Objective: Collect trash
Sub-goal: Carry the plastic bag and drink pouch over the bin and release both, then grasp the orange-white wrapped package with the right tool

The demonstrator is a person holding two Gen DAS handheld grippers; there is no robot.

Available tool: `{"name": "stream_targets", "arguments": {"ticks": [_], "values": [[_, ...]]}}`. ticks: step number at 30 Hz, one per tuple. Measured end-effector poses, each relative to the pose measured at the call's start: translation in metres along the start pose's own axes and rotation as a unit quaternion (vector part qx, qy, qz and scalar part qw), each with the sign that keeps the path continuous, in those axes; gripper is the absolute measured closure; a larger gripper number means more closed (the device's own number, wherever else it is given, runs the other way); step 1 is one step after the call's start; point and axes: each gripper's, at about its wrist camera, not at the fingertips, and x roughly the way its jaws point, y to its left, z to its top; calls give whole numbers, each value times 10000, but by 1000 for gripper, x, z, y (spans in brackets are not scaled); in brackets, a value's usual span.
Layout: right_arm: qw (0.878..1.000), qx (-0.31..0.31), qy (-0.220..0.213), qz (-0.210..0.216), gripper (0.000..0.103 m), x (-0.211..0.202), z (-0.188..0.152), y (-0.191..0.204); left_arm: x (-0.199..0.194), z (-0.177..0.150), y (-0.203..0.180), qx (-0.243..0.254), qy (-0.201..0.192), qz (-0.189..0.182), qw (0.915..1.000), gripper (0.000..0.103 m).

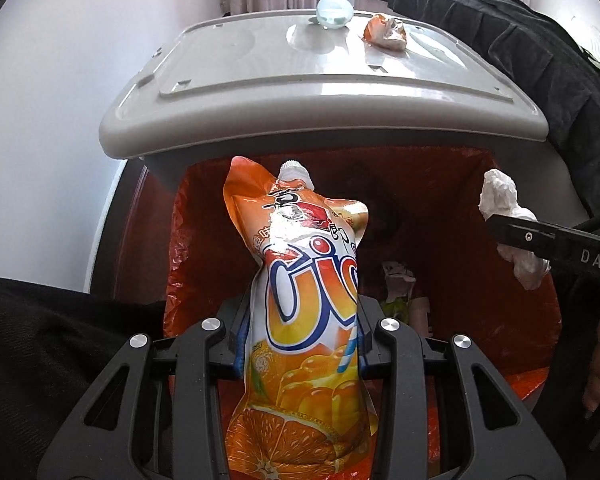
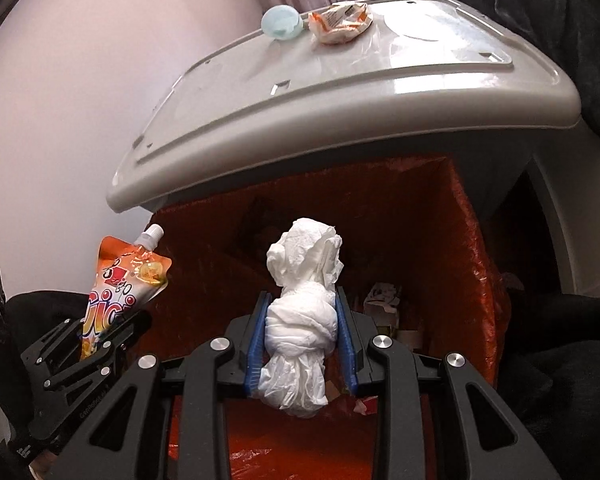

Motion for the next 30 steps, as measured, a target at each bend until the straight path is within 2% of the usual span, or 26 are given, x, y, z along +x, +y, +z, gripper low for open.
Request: {"name": "stream_targets", "arguments": {"ticks": [2, 3, 4, 5, 6, 7, 8, 16, 20, 23, 26, 30], "values": [[10000, -17, 19, 1, 71, 1, -1, 0, 1, 0, 0, -15, 19, -63, 10000, 67], [10000, -37, 36, -20, 68, 0, -3, 1, 2, 0, -1, -17, 20, -109, 9999, 66], [9999, -47, 76, -84, 58, 2, -3, 1, 2, 0, -1, -10, 27, -87, 10000, 64], [9998, -31, 130, -126, 36, 4, -2, 1, 3, 0, -2, 4, 39, -49, 10000, 50], [9997, 29, 152, -187, 29, 5, -2, -1, 3, 0, -3, 3, 49, 21, 10000, 27], [9997, 68, 123, -207, 31, 4, -3, -2, 2, 0, -3, -4, 13, 119, 9999, 20], [9997, 114, 126, -189, 32, 3, -3, -4, 0, 0, -3, -3, -46, 141, 9999, 19], [9991, 404, 5, -119, 32, -2, 1, -13, 1, 0, -4, 17, -37, 123, 9999, 19], [9980, 622, 26, 130, 32, -6, 21, -17, 2, 5, -4, -39, 71, -113, 9999, 19], [9970, 708, 6, 299, 32, -11, 56, -19, -2, 19, -7, 9, 18, -318, 9995, 18], [9972, 674, -160, 264, 32, -15, 109, -22, -8, 38, -8, -42, -170, -415, 9990, 14], [9966, 744, -273, 222, 32, 1, 178, -21, -5, 54, -4, -273, -375, -550, 9974, 13]]}}
